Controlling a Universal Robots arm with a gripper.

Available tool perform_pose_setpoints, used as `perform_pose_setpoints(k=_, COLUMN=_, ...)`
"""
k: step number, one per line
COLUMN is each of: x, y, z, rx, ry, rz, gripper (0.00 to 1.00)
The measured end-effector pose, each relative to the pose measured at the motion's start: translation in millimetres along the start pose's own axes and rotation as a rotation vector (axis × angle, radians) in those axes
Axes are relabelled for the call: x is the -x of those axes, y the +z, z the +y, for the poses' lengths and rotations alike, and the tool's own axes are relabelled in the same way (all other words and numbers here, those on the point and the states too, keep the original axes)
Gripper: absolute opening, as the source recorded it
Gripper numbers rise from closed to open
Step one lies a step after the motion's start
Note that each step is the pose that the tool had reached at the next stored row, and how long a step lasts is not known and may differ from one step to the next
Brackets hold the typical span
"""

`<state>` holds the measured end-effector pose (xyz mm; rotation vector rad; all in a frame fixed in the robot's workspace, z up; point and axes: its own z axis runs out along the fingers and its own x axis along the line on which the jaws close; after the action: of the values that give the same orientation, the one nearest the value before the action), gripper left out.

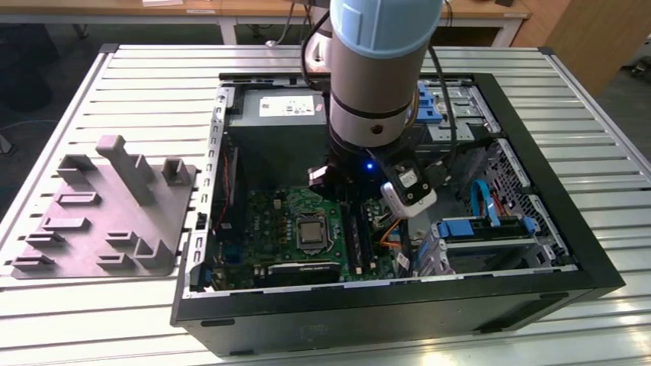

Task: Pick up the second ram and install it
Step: 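Insert the second ram into the second slot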

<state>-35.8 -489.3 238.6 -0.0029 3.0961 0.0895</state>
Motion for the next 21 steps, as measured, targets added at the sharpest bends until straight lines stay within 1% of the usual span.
perform_pose_setpoints(k=16, x=-0.2, y=6.3, z=-0.3, rx=0.0003, ry=-0.004, rz=0.0002, gripper=0.11)
perform_pose_setpoints(k=21, x=-0.2, y=6.6, z=-0.4, rx=0.0002, ry=-0.004, rz=0.0002, gripper=0.11)
